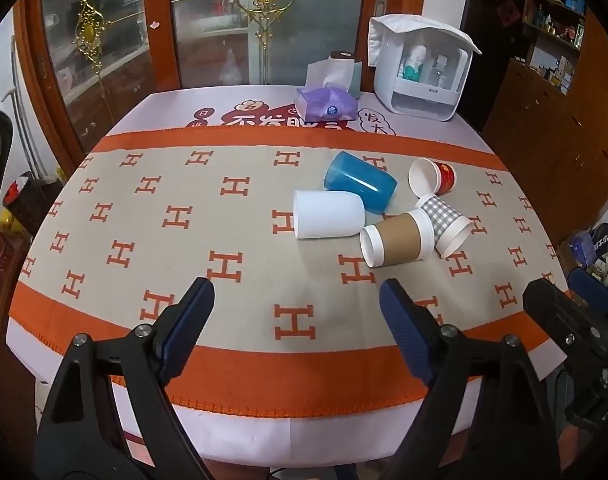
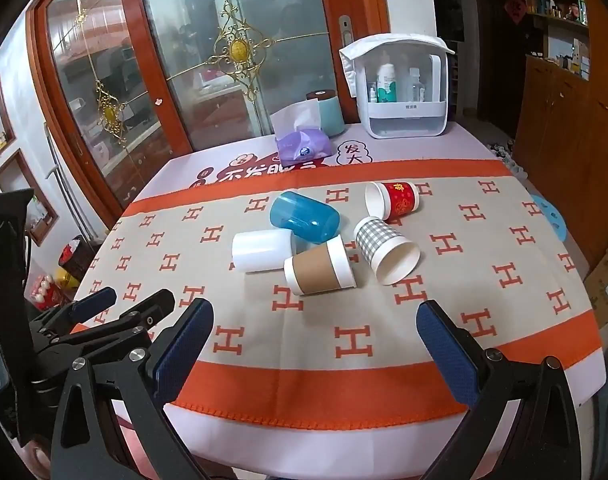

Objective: Flip cup upside down

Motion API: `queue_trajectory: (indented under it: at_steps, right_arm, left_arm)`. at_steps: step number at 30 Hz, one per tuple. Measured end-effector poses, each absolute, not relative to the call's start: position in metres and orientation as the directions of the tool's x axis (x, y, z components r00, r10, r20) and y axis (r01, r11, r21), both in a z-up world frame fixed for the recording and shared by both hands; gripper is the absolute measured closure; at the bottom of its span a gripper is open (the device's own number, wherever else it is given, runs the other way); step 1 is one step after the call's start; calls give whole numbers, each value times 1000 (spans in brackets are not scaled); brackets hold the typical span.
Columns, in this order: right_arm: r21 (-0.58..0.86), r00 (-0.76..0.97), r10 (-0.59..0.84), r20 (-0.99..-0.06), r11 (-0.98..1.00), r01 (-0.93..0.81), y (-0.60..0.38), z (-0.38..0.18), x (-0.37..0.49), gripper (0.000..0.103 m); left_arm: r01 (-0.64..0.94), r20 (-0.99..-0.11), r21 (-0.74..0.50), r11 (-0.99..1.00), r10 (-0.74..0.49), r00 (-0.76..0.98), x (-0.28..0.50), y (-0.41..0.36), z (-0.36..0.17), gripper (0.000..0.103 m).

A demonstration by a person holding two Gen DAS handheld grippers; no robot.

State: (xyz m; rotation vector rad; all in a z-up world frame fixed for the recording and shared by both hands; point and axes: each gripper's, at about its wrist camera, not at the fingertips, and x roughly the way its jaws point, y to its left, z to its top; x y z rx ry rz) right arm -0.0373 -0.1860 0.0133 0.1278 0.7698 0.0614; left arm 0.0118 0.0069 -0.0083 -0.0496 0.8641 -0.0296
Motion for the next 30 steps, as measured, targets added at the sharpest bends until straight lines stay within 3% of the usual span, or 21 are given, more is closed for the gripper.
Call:
queue_trajectory:
  at_steps: [30]
  right_arm:
    - [166,701,147,-698,985,-42,-181,8,-32,0]
  left_arm:
    - [57,-776,-63,996,-85,625,11,2,-14,31]
